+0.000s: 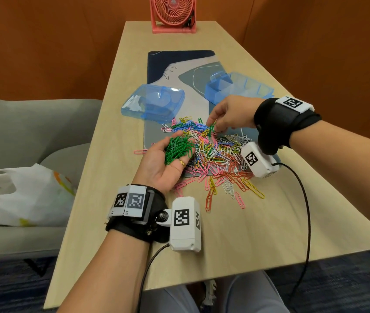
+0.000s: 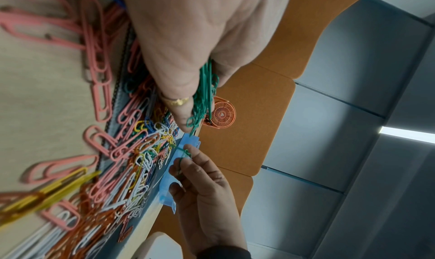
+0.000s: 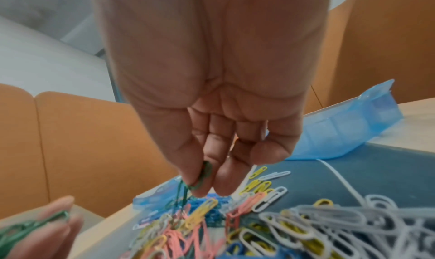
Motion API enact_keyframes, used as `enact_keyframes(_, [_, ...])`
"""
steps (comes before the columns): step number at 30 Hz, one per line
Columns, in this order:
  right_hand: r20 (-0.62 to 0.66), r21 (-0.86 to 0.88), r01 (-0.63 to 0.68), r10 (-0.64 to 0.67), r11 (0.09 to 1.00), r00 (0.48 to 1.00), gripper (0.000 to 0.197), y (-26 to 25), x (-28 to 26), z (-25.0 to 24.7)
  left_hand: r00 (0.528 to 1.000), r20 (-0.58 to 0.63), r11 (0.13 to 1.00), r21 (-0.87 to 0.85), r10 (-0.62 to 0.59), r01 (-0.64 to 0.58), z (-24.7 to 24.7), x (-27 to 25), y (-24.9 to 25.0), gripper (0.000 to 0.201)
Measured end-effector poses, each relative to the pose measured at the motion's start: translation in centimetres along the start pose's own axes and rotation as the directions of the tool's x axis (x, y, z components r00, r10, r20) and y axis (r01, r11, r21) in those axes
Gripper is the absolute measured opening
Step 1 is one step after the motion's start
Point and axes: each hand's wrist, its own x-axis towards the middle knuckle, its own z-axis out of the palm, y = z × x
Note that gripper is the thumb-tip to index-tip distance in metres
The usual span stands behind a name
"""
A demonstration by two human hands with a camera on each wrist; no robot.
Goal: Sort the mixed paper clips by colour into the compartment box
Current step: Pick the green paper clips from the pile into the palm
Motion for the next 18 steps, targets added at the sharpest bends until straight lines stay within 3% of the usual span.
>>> enact_keyframes(5, [-0.006, 0.072, 0.06, -0.06, 0.996, 0.998, 0.012, -0.6, -0.4, -0.7, 1.0, 0.003, 1.0, 0.005, -0.002, 0.002, -0.1, 0.2, 0.0, 0.03])
enact_keyframes(13, [0.112, 0.163, 0.231, -0.251, 0.959, 0.962, 0.009, -5.1, -2.1, -0.2, 1.0, -0.01, 1.0, -0.009, -0.004, 0.004, 0.0, 0.3, -0.2, 0.03])
enact_keyframes(16, [0.06, 0.241, 0.217, -0.237, 0.946, 0.97, 0.013, -5.5, -1.9, 0.1, 1.0, -0.008, 1.0, -0.027, -0.007, 0.007, 0.0, 0.2, -0.1, 0.033])
enact_keyframes(18, [0.012, 0.191, 0.185, -0.191, 0.964, 0.981, 0.013, -5.0, -1.6, -0.1, 1.0, -0.013, 1.0, -0.013, -0.01, 0.01, 0.0, 0.1, -0.1, 0.033])
